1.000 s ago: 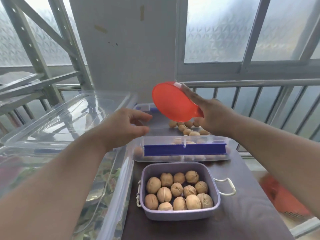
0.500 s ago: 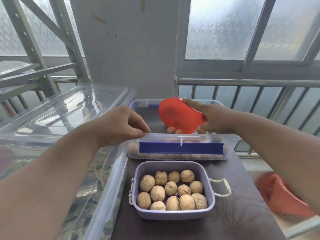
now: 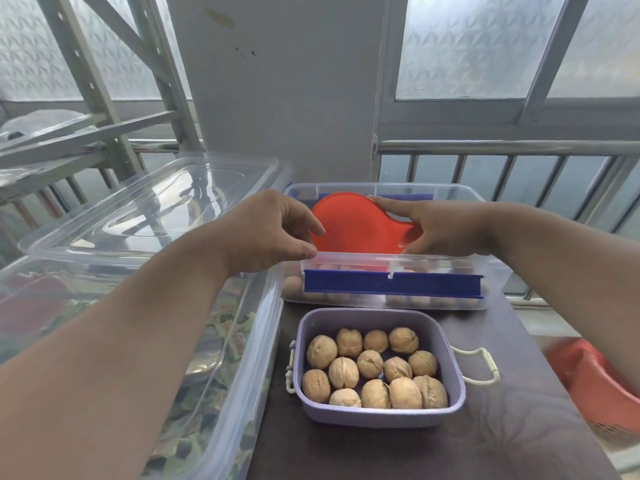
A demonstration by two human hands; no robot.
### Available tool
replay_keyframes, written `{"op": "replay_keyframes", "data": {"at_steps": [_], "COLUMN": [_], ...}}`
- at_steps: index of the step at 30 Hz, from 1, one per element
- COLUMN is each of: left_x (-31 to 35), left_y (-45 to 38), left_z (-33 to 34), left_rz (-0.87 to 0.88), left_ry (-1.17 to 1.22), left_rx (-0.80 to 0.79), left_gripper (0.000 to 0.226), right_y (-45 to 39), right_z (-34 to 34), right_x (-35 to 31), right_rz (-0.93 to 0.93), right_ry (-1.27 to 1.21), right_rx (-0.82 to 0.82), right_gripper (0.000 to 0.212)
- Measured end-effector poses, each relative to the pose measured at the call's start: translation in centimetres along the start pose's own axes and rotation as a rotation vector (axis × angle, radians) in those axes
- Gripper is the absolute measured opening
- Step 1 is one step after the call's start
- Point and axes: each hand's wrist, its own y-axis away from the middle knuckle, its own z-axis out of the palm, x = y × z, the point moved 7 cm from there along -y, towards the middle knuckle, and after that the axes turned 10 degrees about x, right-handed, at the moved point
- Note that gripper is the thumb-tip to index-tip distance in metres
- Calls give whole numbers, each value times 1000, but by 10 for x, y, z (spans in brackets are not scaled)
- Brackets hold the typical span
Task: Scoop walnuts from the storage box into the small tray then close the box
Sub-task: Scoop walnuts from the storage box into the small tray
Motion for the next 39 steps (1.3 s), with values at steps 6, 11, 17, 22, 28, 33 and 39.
{"op": "replay_keyframes", "data": {"at_steps": [6,11,17,22,28,33,39], "left_x": [1,0,0,2,2,3,11], "left_y": [-1,-3,-3,-3,-3,-1,4], "left_z": [-1,-1,-4,-11,-15,-16,-12], "left_rz": [21,24,34,28,30,-32,-21], "left_ry": [-30,-34,-37,-29,-8,170,300], "left_rx": [-7,-9,23,109,145,174,108], "left_gripper": [23,23,34,41,49,56,62], "right_y": [-4,4,14,29,56,90,128], "right_z": [9,15,10,-7,-27,-27,-22], "right_x": [-4,-6,-6,-8,-14,-34,-48], "right_rz": [23,12,116,160,173,154,109], "right_ry": [-91,-305,-543,-711,-796,-881,-893], "right_rx": [-40,-171,-185,-63,0,-22,-2], "right_gripper": [100,92,74,69,72,61,62]}}
